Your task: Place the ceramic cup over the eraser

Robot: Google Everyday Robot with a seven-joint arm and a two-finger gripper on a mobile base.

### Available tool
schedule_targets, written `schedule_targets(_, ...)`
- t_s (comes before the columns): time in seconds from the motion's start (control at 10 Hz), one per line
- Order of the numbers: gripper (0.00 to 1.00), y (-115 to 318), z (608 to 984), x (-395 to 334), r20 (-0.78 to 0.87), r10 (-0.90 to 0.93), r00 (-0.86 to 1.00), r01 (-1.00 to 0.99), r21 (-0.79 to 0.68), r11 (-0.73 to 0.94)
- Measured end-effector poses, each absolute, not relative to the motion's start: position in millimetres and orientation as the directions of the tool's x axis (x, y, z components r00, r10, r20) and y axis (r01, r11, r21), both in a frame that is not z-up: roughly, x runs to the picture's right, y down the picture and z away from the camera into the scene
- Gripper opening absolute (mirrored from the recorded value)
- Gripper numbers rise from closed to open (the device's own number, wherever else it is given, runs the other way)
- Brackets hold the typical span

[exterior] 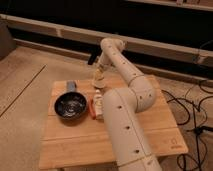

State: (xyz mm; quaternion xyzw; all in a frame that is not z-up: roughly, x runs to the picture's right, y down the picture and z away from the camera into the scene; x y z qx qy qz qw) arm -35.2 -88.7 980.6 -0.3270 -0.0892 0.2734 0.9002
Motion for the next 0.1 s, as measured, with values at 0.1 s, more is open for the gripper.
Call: schedule_targets(0.1,0.06,-88.7,980.7,-35.2,-0.018,0.551,0.835,-0.434,-0.637,0.637)
